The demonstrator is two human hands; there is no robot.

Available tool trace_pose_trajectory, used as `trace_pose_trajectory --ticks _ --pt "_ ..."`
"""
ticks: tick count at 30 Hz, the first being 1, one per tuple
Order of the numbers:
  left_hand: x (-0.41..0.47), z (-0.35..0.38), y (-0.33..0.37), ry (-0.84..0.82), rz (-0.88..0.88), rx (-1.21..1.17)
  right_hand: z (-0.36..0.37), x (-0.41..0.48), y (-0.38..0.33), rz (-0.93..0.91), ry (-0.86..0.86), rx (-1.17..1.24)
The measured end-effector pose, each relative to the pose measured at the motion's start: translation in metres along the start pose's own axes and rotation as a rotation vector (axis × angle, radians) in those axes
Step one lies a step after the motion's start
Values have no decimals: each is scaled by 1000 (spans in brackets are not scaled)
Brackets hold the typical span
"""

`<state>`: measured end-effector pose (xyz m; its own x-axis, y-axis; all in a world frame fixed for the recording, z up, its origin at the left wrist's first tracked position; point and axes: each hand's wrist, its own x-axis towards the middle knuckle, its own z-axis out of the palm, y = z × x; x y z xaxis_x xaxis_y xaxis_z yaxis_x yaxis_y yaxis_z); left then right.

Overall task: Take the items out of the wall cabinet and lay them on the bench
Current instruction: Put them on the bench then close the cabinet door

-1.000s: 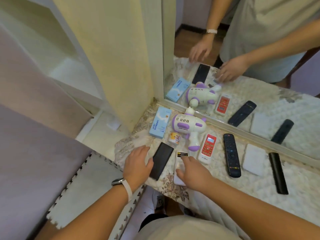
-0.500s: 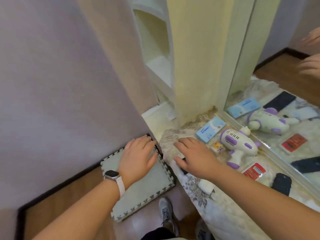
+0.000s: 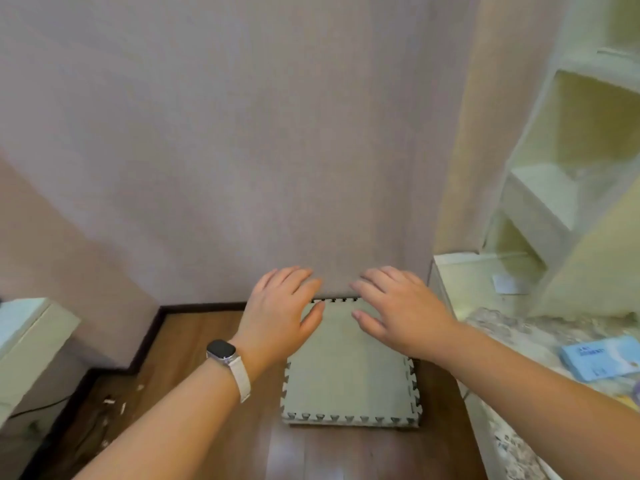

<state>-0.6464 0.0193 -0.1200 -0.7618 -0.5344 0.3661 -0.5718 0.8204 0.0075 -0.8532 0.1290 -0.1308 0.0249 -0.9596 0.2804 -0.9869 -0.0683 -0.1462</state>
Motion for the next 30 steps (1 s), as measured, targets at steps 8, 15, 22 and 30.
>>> trace_pose_trajectory --ticks 8,15,22,30 --pt "-101 -49 -142 107 -253 -30 37 116 -160 -200 12 6" --pt "-198 -90 -247 88 -484 62 62 196 -290 -428 -7 4" --pt "-262 -139 -301 156 -705 173 74 255 -384 -648 12 28" --pt "-277 -165 -366 171 -836 284 93 340 -445 -793 22 122"
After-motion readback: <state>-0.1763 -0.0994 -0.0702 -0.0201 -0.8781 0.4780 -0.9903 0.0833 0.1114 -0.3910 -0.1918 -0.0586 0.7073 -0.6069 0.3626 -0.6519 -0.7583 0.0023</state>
